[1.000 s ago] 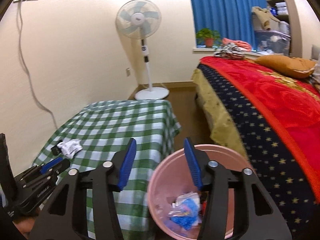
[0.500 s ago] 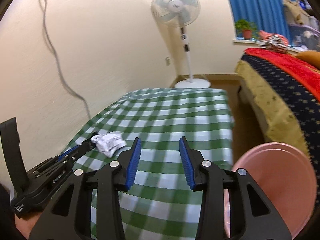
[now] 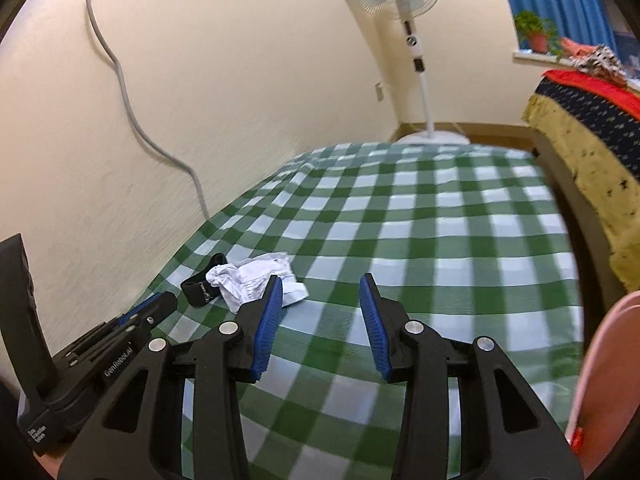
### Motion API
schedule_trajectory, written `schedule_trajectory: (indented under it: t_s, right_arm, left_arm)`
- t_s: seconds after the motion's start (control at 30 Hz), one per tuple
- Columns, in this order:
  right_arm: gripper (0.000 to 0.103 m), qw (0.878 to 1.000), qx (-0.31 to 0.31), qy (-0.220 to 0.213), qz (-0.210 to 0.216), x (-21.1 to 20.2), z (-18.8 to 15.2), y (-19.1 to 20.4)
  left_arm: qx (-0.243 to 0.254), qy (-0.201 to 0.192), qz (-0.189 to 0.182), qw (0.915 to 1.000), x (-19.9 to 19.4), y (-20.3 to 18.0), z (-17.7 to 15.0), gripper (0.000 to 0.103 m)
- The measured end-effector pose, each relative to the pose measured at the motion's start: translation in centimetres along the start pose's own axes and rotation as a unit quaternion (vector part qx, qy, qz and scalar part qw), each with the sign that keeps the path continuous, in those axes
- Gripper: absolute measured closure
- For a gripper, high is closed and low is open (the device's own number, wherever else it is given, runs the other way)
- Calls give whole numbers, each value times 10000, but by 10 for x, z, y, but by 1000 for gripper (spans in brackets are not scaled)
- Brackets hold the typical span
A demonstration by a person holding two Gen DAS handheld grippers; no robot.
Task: Collect trash
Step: 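Move the left tool to the black strap while the right tool approaches the white paper, then grasp the black strap with the left tool while the right tool grasps the crumpled white paper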
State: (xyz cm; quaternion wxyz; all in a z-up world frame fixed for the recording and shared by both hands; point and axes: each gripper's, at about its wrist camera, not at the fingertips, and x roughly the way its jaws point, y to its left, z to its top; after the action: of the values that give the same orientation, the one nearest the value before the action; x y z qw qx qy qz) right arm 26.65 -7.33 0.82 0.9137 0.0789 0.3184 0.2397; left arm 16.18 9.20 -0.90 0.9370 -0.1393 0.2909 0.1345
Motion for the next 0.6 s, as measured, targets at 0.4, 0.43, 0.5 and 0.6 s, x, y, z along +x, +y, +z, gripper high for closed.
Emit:
schedule_trajectory:
  t_s: [0.4, 0.43, 0.5, 0.6]
  right_arm:
    - [41, 9968, 106, 658, 446, 67, 5, 14]
    - [41, 9964, 128, 698, 461, 70, 6, 14]
    - [41, 9959, 143, 764, 466, 74, 7, 14]
    - [41, 9946, 114, 911, 484, 81, 7, 15]
  left_arm:
    - [-532, -13, 32, 9986, 23, 28, 16, 93]
    - [-557, 13, -5, 9984, 26, 29, 17, 93]
    - [-620, 139, -122, 9979, 34, 30, 17, 93]
    - [-673, 198, -180, 9974, 42, 30, 19, 93]
